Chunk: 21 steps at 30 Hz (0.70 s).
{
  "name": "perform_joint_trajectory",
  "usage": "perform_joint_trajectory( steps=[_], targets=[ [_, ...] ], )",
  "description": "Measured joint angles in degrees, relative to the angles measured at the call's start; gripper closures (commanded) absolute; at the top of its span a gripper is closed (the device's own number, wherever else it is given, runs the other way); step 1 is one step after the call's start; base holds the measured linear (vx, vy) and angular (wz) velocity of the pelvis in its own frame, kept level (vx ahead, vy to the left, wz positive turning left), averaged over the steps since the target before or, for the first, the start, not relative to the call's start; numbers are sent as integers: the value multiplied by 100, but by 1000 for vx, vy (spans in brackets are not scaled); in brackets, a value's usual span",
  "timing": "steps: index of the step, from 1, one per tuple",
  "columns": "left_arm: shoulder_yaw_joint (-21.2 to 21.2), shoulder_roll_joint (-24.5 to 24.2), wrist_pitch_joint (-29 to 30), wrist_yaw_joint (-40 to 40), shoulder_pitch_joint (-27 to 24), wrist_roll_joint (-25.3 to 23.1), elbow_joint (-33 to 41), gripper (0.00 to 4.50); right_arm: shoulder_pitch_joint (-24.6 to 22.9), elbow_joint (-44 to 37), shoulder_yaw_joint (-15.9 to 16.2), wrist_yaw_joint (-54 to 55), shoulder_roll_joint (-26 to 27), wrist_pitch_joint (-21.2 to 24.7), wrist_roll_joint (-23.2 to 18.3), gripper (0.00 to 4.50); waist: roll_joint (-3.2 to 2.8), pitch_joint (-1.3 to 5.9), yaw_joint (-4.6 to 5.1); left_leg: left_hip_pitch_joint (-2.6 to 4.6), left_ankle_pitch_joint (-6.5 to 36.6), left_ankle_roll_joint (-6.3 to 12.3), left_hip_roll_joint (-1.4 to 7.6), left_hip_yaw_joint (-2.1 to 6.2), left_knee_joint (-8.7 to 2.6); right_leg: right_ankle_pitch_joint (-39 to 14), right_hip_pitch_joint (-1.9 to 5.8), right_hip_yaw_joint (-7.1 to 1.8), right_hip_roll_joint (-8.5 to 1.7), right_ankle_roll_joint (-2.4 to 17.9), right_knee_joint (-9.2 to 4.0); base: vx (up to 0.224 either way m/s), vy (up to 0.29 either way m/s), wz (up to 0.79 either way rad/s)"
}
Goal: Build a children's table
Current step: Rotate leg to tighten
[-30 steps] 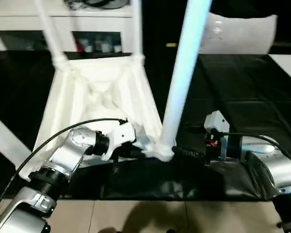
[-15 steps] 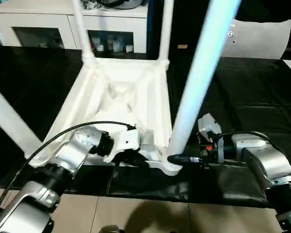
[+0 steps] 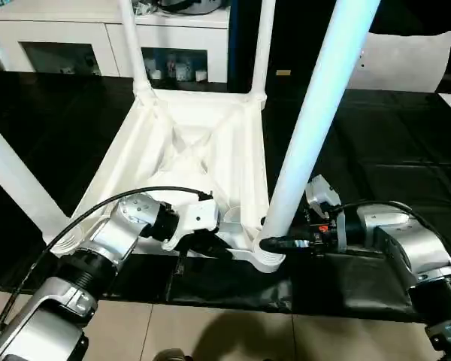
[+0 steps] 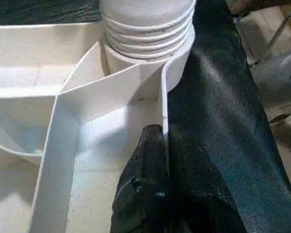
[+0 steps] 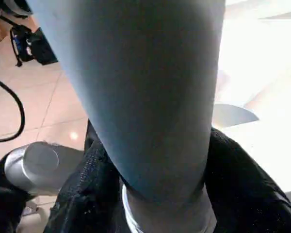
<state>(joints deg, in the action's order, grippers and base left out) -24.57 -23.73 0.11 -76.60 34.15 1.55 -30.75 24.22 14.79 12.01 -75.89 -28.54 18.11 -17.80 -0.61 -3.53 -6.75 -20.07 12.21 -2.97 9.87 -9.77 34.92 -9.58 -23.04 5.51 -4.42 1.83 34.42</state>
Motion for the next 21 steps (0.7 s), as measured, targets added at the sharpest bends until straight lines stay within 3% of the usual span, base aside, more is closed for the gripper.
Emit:
perform_joint_trajectory(
  steps=[5,10,14,16,18,21],
  targets=[
    [215,198,483,553,4,-28,-96,450,-122,-60,-190,1010,421,62,201,245,-8,6,72,10,-15,-18,1,-2,-1,-12,24,1,0,-23,1,0,0,0],
    [433,659,921,1575,189,-201,-397,450,86,244,-564,2720,1099,296,526,250,-17,13,350,13,-41,-36,2,2,-2,-11,23,16,0,-28,-28,-10,1,-1],
    [616,1293,1261,2715,506,-424,-865,450,464,708,-956,4380,1794,453,832,251,-43,26,494,9,-43,-37,0,4,3,-11,21,19,0,-28,-47,0,0,0],
    [630,1467,1333,3027,597,-451,-990,450,589,864,-1030,4838,1936,460,894,251,-47,28,515,8,-43,-37,-1,4,-1,-11,24,20,0,-28,-55,0,0,0],
    [677,1571,1385,3179,649,-468,-1058,450,631,945,-1095,5062,2032,384,914,196,-53,32,507,8,-40,-35,-3,3,-14,-7,23,19,0,-26,-56,0,0,0],
    [703,1644,1412,3196,670,-468,-1077,450,606,971,-1177,5129,2101,362,906,173,-76,47,470,6,-34,-26,-4,3,-29,21,20,19,0,-17,-53,0,0,0]
  ],
)
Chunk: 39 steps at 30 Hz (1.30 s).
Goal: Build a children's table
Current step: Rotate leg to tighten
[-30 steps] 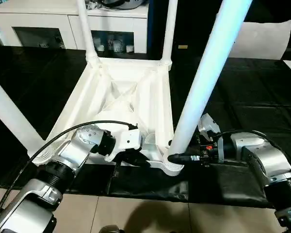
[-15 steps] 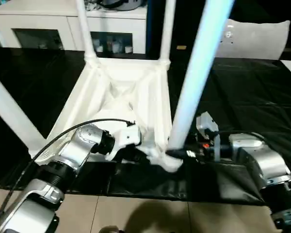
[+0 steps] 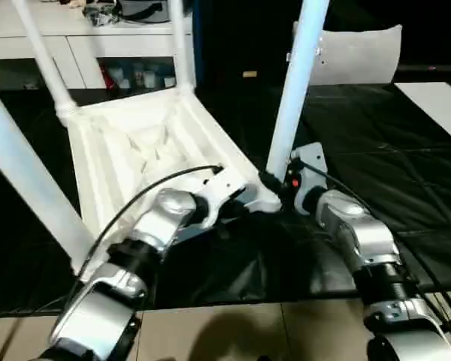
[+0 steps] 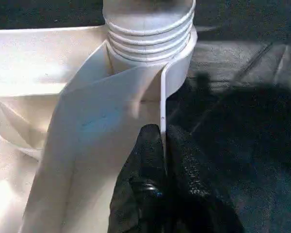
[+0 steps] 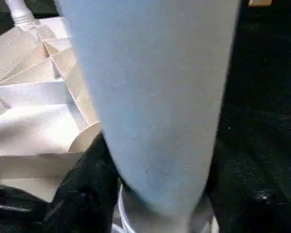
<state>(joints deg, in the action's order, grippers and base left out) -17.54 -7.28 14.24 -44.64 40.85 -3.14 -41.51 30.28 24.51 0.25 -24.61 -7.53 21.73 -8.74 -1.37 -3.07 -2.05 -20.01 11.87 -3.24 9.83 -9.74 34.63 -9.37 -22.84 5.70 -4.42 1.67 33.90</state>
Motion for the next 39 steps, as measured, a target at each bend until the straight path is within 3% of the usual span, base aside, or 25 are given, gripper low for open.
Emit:
perform_joint_trajectory(
  steps=[5,13,17,22,29,39],
  targets=[
    [-30,39,-121,-111,7,-2,-54,450,-270,-273,-40,-349,-176,-116,-75,132,-47,30,-107,-3,-1,1,1,0,-28,0,-15,4,2,1,6,0,0,0],
    [-250,-519,-1015,-1187,-143,-30,2,450,-894,-665,194,-2120,-1372,-465,-290,49,-56,24,-165,-19,0,5,2,1,-29,-2,-25,7,3,-2,-3,0,0,0],
    [-375,-919,-1490,-1911,-255,12,53,450,-1028,-831,251,-2966,-1853,-770,-352,49,-57,24,-192,-17,0,4,3,1,-28,-2,-25,8,3,-3,-1,0,0,0],
    [-548,-1214,-1963,-2755,-262,57,53,450,-1027,-961,397,-4164,-2250,-872,-720,49,-56,24,-325,-7,1,3,4,2,-23,-2,-22,7,3,-3,-3,0,0,0],
    [-731,-1341,-2201,-3415,-259,81,179,450,-973,-974,708,-5060,-2306,-722,-930,121,-56,24,-456,-7,3,7,5,2,-22,7,-25,8,2,13,-2,0,0,0],
    [-800,-1357,-2315,-3656,-227,79,187,450,-864,-975,961,-5437,-2230,-675,-964,201,-55,24,-468,-8,3,6,5,2,-20,-3,-25,7,1,-3,-1,0,0,0]
  ],
)
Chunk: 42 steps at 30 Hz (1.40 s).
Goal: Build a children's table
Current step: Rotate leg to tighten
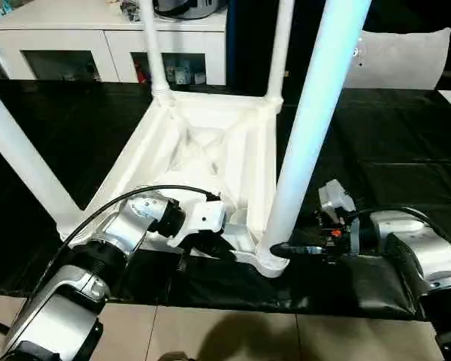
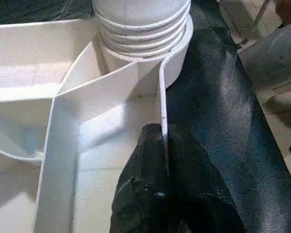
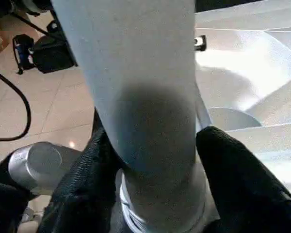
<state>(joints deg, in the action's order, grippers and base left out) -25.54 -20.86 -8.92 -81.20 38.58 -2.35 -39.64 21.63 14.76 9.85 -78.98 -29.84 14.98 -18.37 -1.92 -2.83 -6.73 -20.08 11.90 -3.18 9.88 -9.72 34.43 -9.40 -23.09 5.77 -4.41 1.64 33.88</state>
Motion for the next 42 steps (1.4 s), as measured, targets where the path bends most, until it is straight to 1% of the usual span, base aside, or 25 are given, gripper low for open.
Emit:
perform_joint_trajectory(
  steps=[2,6,10,13,14,16,18,20,23,24,25,27,29,31,32,33,34,36,37,38,40,42],
  targets=[
    [-3,0,-1,-2,2,-2,0,450,2,0,14,-24,0,26,-2,225,0,0,-1,0,0,0,0,0,0,0,0,0,0,0,-1,0,0,0],
    [44,-2,34,-1,2,0,-1,450,6,-39,11,-11,-4,162,-18,243,1,0,-2,-1,0,0,0,0,-1,0,0,0,0,0,0,0,0,0],
    [104,39,384,90,2,25,27,450,-91,-251,-63,290,69,480,-28,252,1,0,9,1,-2,-2,0,-1,0,-1,6,0,0,-2,6,0,0,0],
    [233,143,867,506,1,-7,55,450,-143,-383,-184,978,302,730,38,253,0,0,51,11,-12,-5,2,-3,2,-2,20,0,0,-5,6,0,0,0],
    [280,172,1002,659,2,-22,57,450,-143,-391,-220,1208,396,779,91,253,0,0,87,12,-21,-10,2,-3,2,-3,19,0,0,-5,4,0,0,0],
    [437,292,1368,1136,10,-76,62,450,-98,-312,-427,1975,780,881,257,253,1,0,221,13,-29,-19,2,-4,4,-3,16,1,0,-5,-4,0,0,0],
    [589,482,1717,1664,30,-126,62,450,82,-119,-587,2784,1139,969,425,254,1,-1,405,9,-29,-19,5,0,4,-2,16,23,0,-5,-46,0,0,0],
    [773,797,2093,2321,68,-189,55,450,326,154,-756,3623,1497,1000,593,254,0,0,547,-3,-29,-19,20,5,4,-2,18,65,-3,-5,-95,-14,18,-9],
    [995,1280,2442,3227,237,-187,-177,450,682,580,-955,4724,1893,948,777,254,0,0,666,-9,-27,-16,18,5,4,4,8,78,-12,4,-110,0,0,0],
    [1030,1350,2472,3380,260,-182,-216,450,753,668,-970,4888,1939,923,794,254,0,0,674,-11,-25,-14,18,4,4,9,6,78,-12,11,-110,0,0,0],
    [1096,1513,2512,3703,323,-182,-322,450,881,870,-1031,5203,2045,825,811,254,0,0,676,-28,-19,-6,18,5,3,25,5,80,-12,24,-109,0,0,0],
    [1155,1704,2599,4082,434,-184,-425,450,1017,1103,-1141,5529,2190,599,889,254,-4,1,649,-39,-12,3,18,4,-1,82,-5,80,-13,20,-108,0,0,0],
    [1171,1774,2618,4222,453,-185,-426,450,1020,1147,-1181,5665,2251,456,931,186,-13,6,614,-44,-14,12,21,6,-23,77,-18,87,-12,19,-96,32,-17,3],
    [1174,1819,2618,4243,467,-186,-416,450,1007,1155,-1202,5671,2261,437,930,186,-28,8,571,-46,-17,30,21,8,-34,69,-24,92,-12,44,-88,26,-12,1],
    [1172,1834,2618,4214,466,-187,-393,450,963,1139,-1233,5667,2262,410,931,176,-40,5,527,-52,-13,35,22,9,-38,63,-31,94,-12,47,-87,0,0,0],
    [1168,1836,2618,4190,467,-188,-378,450,925,1109,-1239,5642,2241,371,934,157,-50,7,505,-61,-11,37,22,9,-39,61,-38,94,-12,49,-86,0,0,0],
    [1157,1835,2615,4153,466,-192,-363,450,854,1037,-1236,5578,2200,328,937,157,-55,9,486,-70,-10,40,22,9,-39,60,-47,94,-12,49,-85,0,0,0],
    [1111,1798,2575,4087,466,-205,-337,450,704,936,-1226,5415,2097,221,921,142,-57,9,456,-92,-11,41,22,9,-34,61,-71,94,-12,50,-78,0,0,0],
    [1088,1764,2519,4049,466,-219,-338,450,629,869,-1214,5305,2026,176,888,127,-67,6,438,-95,-11,41,22,9,-30,62,-73,94,-12,51,-77,0,0,0],
    [1006,1695,2349,3956,458,-247,-348,450,528,791,-1192,5079,1857,94,856,127,-83,0,417,-97,-11,41,22,9,-25,64,-74,94,-13,53,-77,0,0,0],
    [929,1563,2107,3758,433,-252,-373,450,383,780,-1166,4696,1598,49,774,100,-87,-1,393,-98,-12,42,23,9,-21,66,-73,95,-13,56,-77,0,0,0],
    [915,1422,1916,3561,387,-255,-377,450,238,773,-1151,4284,1378,6,730,95,-95,-4,381,-97,-13,42,26,9,-16,70,-73,98,-12,59,-76,0,0,0]
  ],
)
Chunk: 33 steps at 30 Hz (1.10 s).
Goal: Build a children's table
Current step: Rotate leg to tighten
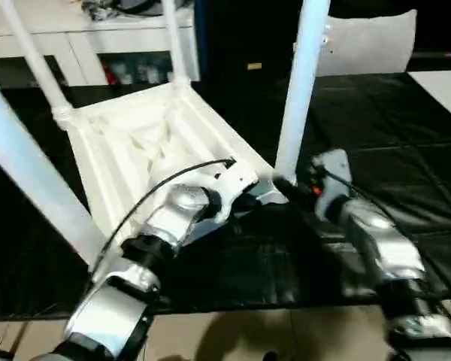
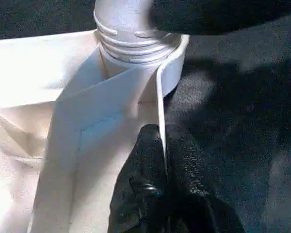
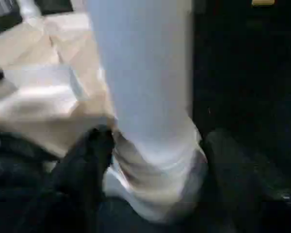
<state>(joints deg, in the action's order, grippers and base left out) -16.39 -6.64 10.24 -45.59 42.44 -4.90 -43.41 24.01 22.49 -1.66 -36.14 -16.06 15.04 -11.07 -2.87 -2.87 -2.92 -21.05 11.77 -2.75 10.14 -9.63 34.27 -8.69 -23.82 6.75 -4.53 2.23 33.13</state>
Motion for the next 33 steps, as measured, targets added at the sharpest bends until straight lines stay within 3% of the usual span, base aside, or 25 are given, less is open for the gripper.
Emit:
perform_joint_trajectory(
  steps=[3,5,8,13,14,22,33],
  targets=[
    [-47,-243,-313,-485,-84,16,0,450,-201,-257,123,-796,-494,-86,-60,52,-12,-7,-56,-1,0,0,2,2,9,-1,3,1,0,-8,0,0,0,0],
    [-156,-480,-671,-903,-133,18,0,450,-270,-476,211,-1390,-860,-111,-177,52,-12,-7,-79,-1,0,0,3,4,16,0,6,2,0,-11,0,0,0,0],
    [-318,-734,-1150,-1502,-173,28,-4,450,-348,-626,278,-2053,-1193,-164,-287,52,-12,-7,-203,4,0,0,4,9,26,4,9,2,0,-6,0,0,0,0],
    [-523,-960,-1574,-2302,-172,26,-6,450,-351,-635,560,-2802,-1318,-401,-302,52,-14,-5,-353,7,0,0,2,11,35,8,9,2,-6,0,2,0,0,0],
    [-557,-1000,-1620,-2498,-171,41,-4,450,-350,-639,618,-3015,-1381,-431,-326,80,-13,-5,-389,7,2,3,0,11,37,8,10,2,-10,-1,2,0,0,0],
    [-827,-1202,-2032,-3400,-157,97,47,450,-348,-888,1098,-4101,-1583,-205,-557,144,-3,-1,-487,8,5,8,-2,7,42,6,16,2,-17,-4,11,0,0,0],
    [-896,-1181,-2169,-3581,-133,72,91,450,-318,-899,1163,-4326,-1589,66,-687,234,0,1,-530,12,5,8,-3,0,49,-1,20,3,-25,-18,15,0,0,0]
  ],
)
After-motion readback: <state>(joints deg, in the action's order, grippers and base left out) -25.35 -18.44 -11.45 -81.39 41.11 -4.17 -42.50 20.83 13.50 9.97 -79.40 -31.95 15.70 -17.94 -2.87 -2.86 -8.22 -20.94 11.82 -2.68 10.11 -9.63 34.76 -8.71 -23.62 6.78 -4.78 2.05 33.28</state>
